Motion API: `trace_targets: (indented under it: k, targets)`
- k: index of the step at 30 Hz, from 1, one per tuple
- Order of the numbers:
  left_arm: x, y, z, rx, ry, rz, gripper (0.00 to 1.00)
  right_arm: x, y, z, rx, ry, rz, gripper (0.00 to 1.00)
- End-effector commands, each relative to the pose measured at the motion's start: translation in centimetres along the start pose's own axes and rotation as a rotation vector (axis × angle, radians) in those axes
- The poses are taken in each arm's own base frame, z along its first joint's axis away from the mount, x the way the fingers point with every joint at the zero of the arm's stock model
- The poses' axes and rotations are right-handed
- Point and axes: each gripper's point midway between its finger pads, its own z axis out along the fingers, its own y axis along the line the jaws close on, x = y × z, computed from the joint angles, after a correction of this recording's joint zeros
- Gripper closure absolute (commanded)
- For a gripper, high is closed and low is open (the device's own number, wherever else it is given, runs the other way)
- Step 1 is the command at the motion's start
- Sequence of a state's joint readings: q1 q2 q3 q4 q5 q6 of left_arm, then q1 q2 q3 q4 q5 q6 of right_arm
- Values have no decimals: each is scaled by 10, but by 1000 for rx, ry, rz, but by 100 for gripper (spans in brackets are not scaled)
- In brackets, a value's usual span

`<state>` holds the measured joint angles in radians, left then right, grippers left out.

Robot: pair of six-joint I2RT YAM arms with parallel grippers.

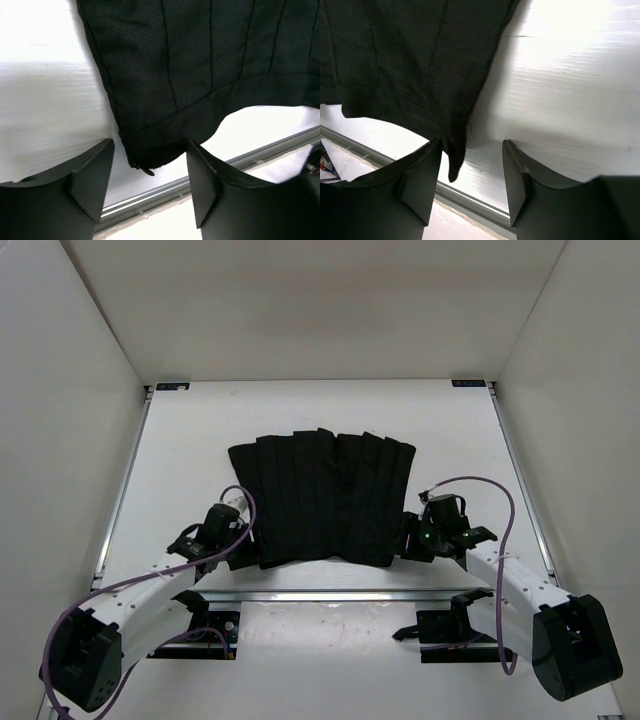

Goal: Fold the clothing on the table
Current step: Flatten the skirt out

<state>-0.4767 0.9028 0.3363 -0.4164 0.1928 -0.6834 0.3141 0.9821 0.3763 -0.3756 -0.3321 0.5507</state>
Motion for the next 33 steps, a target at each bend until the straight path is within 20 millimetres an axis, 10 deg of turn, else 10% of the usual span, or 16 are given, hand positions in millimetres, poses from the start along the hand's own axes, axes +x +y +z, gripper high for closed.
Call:
trace_targets:
  k: [1, 5, 8, 9, 14, 21, 28, 33]
  targets:
    - [-1, -9, 2, 47, -22, -36, 31, 9, -2, 7, 8, 14, 18, 51]
    - [-3, -19, 6, 114, -53, -60, 66, 12, 9, 11, -24, 31, -4, 57]
    - [-4, -22, 7, 137, -62, -75, 99, 16, 12, 10, -38, 47, 0, 87]
    - [-7, -24, 4, 148, -74, -73, 100, 12, 15, 7, -46, 46, -5, 99]
    - [-63, -47, -29, 165, -208, -17, 100, -45, 48, -32, -130, -64, -62, 99]
    - [-184, -142, -167, 247, -527, 147, 100, -145, 144, -153, -252, -328, -312, 100]
    - [-208, -183, -276, 356, -722, 182, 100, -160, 206, -254, -351, -540, -431, 100]
    - [-219, -171, -257, 288, -714, 181, 100, -187, 195, -256, -363, -551, -425, 100]
